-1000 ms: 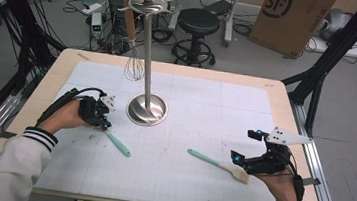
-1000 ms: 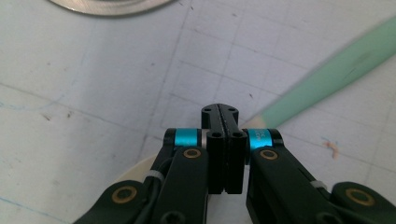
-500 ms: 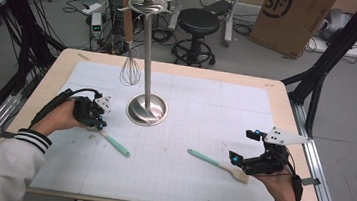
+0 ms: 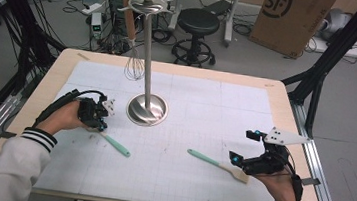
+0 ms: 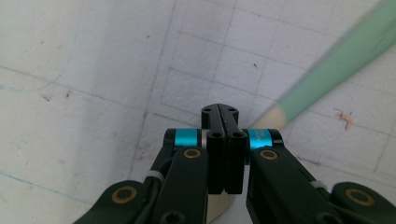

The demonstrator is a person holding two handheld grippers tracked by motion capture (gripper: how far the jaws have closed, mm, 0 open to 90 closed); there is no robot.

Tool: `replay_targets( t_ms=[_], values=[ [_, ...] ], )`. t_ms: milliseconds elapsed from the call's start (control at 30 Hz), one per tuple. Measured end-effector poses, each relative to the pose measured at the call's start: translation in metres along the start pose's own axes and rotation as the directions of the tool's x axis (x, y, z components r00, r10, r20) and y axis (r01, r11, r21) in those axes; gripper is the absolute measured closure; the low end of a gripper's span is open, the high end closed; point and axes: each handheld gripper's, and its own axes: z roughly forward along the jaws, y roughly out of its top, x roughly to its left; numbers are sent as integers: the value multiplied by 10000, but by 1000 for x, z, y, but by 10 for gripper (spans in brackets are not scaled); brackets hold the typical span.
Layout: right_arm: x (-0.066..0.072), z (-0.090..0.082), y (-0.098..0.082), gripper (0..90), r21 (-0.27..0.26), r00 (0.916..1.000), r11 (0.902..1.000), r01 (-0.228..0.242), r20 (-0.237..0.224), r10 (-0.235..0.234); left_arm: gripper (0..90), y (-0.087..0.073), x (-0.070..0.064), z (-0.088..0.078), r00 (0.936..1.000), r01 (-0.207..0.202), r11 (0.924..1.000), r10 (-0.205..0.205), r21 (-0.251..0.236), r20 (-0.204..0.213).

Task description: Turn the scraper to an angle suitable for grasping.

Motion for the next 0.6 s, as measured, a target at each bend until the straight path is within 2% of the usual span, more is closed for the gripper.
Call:
replay_targets(
  t_ms=[33, 233, 267, 433, 500, 533, 600],
  values=[
    [0, 0, 0, 3, -39, 10000, 10000, 2, -1, -2, 897, -1, -2, 0, 10000, 74, 10000, -74, -1, 44],
    [0, -2, 1, 3, -90, 10000, 9999, 47, 8, -47, 897, -8, -12, -4, 9999, -78, 9995, 75, 304, 72],
    [1, -2, 1, 3, -79, 10000, 10000, 32, -9, -32, 897, -10, -14, -5, 9997, -222, 9990, 217, 376, 139],
    [1, -2, 2, 3, -64, 10000, 10000, 67, -21, -67, 897, -18, -24, -9, 9989, -104, 9996, 92, 252, 466],
    [2, -1, 2, 3, -64, 10000, 9999, 88, -20, -88, 897, -20, -26, -10, 9979, -219, 9989, 192, 426, 624],
    [2, -1, 2, 3, -66, 9999, 9999, 113, -14, -113, 897, -21, -28, -9, 9975, -127, 9994, 103, 337, 703],
    [3, -1, 3, 3, -81, 9999, 9999, 112, -29, -112, 897, -22, -30, -10, 9959, -285, 9986, 245, 448, 873]
  ],
)
